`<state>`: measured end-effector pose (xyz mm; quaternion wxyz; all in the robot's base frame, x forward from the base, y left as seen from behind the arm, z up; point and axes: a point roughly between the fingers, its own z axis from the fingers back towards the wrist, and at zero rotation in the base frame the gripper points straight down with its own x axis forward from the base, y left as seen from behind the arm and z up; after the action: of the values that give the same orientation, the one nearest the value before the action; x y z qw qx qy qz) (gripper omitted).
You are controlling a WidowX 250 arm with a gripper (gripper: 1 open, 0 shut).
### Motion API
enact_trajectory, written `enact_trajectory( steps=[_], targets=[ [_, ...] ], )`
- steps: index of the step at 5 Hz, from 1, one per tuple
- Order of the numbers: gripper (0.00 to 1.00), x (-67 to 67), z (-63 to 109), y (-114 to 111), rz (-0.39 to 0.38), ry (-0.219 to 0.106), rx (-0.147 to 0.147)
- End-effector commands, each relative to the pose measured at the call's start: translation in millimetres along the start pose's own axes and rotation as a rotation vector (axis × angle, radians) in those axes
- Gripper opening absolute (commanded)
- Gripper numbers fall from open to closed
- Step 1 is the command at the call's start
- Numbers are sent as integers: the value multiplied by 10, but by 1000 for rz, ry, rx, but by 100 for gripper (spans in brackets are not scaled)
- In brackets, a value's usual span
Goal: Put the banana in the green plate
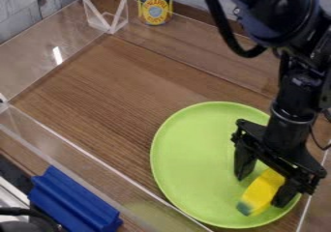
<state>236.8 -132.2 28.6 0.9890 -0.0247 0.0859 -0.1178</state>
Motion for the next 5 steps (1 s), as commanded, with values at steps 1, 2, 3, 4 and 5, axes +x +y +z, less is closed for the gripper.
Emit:
enact_trajectory(
  steps=[1, 2, 3, 4, 5],
  targets=[
    [0, 56, 171, -7, -11, -61, -6],
    [100, 47, 206, 10, -12, -57, -2],
    [100, 38, 248, 28, -12, -54, 2],
    [100, 34, 286, 45, -12, -54, 6],
    [100, 27, 329, 62, -14, -54, 11]
  ],
)
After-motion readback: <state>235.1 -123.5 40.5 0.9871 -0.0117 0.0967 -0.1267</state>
